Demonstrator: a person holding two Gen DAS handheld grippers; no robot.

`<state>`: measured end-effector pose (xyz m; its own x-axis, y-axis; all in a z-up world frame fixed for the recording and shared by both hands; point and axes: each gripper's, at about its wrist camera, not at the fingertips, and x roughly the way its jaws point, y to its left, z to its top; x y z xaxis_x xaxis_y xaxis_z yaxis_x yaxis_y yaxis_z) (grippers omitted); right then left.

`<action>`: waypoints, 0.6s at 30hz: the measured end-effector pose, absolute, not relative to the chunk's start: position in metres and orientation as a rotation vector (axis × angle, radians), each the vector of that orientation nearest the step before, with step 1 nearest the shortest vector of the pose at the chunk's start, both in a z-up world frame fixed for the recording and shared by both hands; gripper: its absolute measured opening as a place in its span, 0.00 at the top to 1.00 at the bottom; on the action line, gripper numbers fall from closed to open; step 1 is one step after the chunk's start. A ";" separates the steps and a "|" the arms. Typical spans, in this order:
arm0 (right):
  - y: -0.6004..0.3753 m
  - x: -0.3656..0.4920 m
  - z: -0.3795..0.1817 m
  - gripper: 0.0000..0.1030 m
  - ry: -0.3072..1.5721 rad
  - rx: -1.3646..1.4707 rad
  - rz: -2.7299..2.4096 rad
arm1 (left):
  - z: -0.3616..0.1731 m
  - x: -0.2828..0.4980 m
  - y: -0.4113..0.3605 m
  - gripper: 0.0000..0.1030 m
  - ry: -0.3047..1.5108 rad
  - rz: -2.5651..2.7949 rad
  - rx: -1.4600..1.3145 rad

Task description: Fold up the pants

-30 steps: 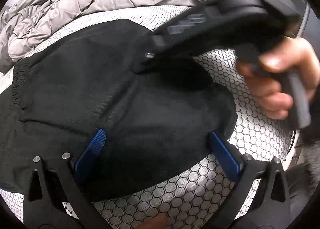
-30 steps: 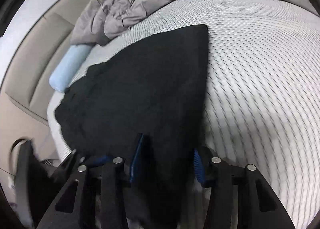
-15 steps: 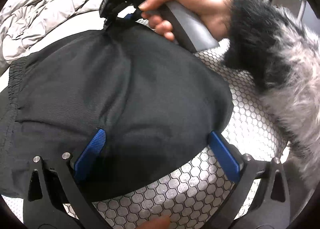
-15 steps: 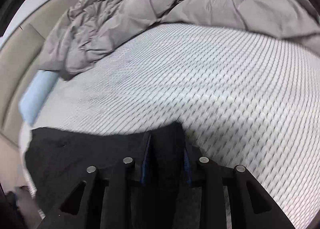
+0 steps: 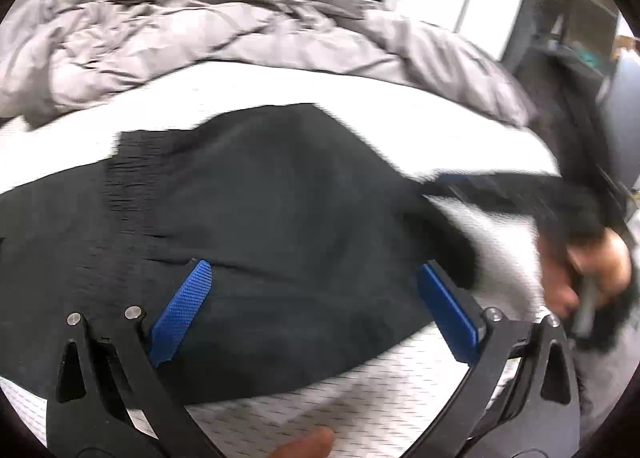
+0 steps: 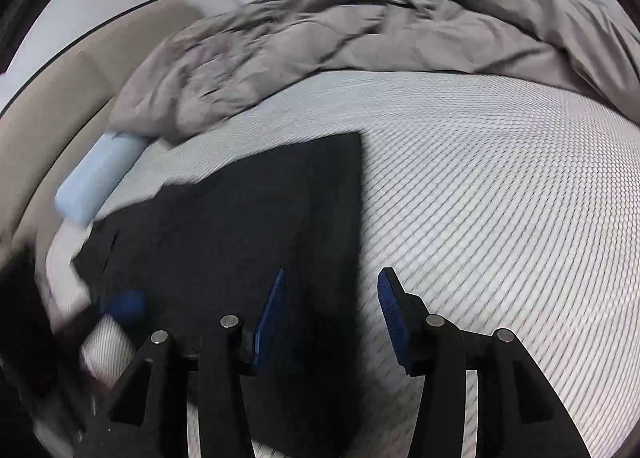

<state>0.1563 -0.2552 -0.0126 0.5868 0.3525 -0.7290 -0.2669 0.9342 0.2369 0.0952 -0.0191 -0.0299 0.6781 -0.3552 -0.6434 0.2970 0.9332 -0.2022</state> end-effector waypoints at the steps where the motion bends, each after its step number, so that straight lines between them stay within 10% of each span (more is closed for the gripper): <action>1: -0.244 0.145 -0.016 0.52 0.869 0.066 0.381 | -0.034 0.100 -0.014 0.01 0.753 -0.358 -0.084; 18: -0.226 0.111 -0.045 0.57 0.891 -0.141 0.357 | -0.058 0.111 -0.002 0.32 0.816 -0.322 0.122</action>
